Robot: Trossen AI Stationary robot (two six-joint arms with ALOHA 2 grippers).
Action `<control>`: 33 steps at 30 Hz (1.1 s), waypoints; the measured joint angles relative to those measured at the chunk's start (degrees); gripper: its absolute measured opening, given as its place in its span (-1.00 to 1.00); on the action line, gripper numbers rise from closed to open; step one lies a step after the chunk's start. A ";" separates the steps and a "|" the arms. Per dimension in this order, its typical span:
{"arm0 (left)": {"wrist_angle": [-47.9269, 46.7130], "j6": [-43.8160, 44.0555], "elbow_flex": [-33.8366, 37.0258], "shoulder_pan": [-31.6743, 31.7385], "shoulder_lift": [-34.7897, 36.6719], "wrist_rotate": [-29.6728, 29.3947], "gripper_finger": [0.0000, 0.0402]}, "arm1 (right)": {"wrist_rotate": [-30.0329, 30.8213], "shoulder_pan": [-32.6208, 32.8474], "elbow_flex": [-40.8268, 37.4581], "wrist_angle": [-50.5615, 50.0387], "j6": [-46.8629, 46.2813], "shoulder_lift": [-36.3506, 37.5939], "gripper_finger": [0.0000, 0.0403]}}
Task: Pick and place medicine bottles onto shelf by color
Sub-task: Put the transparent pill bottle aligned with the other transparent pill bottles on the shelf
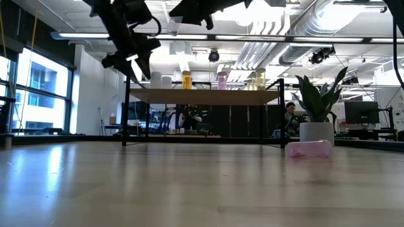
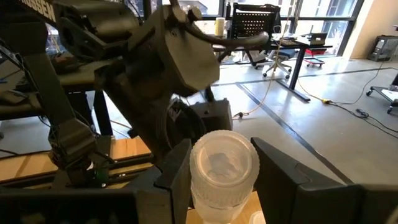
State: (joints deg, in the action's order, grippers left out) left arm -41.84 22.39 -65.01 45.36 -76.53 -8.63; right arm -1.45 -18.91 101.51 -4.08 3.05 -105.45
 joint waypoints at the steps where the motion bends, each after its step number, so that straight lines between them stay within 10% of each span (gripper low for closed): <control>1: 0.02 0.00 0.00 0.00 -0.36 -0.02 0.15 | 0.00 -0.17 0.00 0.00 0.00 0.00 -0.36; 33: 2.78 -0.01 -0.01 -1.40 2.79 -2.31 0.14 | -0.02 -1.01 0.00 -0.92 0.00 0.00 -0.36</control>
State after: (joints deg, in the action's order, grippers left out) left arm -39.06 22.38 -65.02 43.97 -73.74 -10.94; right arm -1.48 -19.92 101.51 -4.99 3.05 -105.45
